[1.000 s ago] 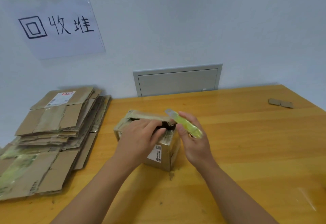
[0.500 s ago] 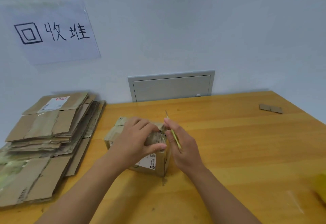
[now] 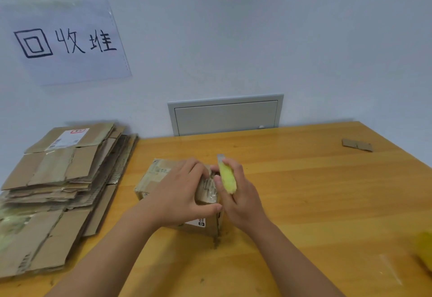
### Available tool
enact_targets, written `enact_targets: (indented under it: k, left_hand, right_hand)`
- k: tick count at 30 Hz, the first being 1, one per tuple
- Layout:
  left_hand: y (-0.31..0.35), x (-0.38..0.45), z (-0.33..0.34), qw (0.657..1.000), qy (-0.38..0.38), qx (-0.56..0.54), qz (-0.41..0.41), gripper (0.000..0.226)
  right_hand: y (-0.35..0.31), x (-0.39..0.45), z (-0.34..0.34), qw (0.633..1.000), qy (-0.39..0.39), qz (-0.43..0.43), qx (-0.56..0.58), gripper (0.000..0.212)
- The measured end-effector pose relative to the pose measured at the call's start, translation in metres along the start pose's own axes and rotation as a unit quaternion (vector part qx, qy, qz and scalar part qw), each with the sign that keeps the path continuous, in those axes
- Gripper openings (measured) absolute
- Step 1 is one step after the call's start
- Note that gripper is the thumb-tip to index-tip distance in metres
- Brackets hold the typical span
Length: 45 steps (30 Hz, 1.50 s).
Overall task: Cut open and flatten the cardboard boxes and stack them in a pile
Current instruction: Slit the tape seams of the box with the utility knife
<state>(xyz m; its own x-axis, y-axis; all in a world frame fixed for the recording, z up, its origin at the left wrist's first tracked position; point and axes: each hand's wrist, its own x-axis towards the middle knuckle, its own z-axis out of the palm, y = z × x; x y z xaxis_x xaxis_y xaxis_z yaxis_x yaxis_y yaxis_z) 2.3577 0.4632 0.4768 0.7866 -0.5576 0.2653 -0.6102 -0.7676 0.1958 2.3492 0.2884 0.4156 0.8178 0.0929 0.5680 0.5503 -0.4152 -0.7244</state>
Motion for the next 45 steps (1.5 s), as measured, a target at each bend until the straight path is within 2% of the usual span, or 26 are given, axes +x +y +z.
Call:
enact_targets:
  k: [2, 4, 8, 13, 16, 17, 20, 30, 35, 39, 43, 45]
  left_hand:
    - [-0.001, 0.002, -0.003, 0.999, -0.022, -0.032, -0.007, 0.063]
    - [-0.001, 0.005, -0.005, 0.998, -0.029, -0.047, -0.020, 0.066]
    - [0.002, 0.009, -0.001, 0.997, -0.008, -0.049, -0.057, 0.069]
    - [0.003, 0.010, -0.002, 0.996, -0.031, -0.057, -0.065, 0.065]
    - [0.002, 0.008, -0.006, 0.993, -0.053, -0.075, -0.068, 0.056]
    - [0.001, 0.007, -0.007, 0.993, -0.053, -0.081, -0.073, 0.056]
    - [0.002, 0.006, -0.008, 0.993, -0.041, -0.077, -0.083, 0.059]
    - [0.012, 0.000, -0.008, 0.994, -0.014, -0.042, -0.099, 0.066]
    - [0.014, 0.001, -0.009, 0.996, -0.009, -0.040, -0.084, 0.065]
    - [0.013, 0.000, -0.010, 0.995, -0.015, -0.046, -0.090, 0.067]
    - [0.014, 0.001, -0.010, 0.996, -0.010, -0.048, -0.077, 0.065]
    - [0.014, 0.001, -0.011, 0.996, -0.009, -0.052, -0.078, 0.064]
  right_hand:
    - [0.001, 0.001, 0.000, 0.999, 0.008, 0.019, 0.036, 0.031]
    - [-0.002, 0.003, -0.003, 0.989, 0.043, 0.058, 0.127, 0.028]
    - [-0.014, 0.009, -0.014, 0.929, 0.151, 0.167, 0.294, 0.029]
    - [-0.010, 0.012, -0.023, 0.879, 0.211, 0.239, 0.355, 0.028]
    - [-0.007, 0.013, -0.025, 0.863, 0.222, 0.261, 0.373, 0.014]
    - [-0.008, 0.013, -0.025, 0.863, 0.218, 0.259, 0.375, 0.006]
    - [-0.010, 0.010, -0.025, 0.877, 0.215, 0.244, 0.354, 0.014]
    - [-0.018, 0.003, -0.019, 0.915, 0.186, 0.195, 0.301, 0.010]
    - [-0.016, 0.000, -0.014, 0.942, 0.143, 0.158, 0.259, 0.004]
    - [-0.014, 0.001, -0.017, 0.940, 0.163, 0.155, 0.258, 0.010]
    - [-0.012, 0.000, -0.013, 0.945, 0.117, 0.159, 0.262, 0.005]
    - [-0.013, 0.001, -0.015, 0.940, 0.123, 0.166, 0.271, 0.012]
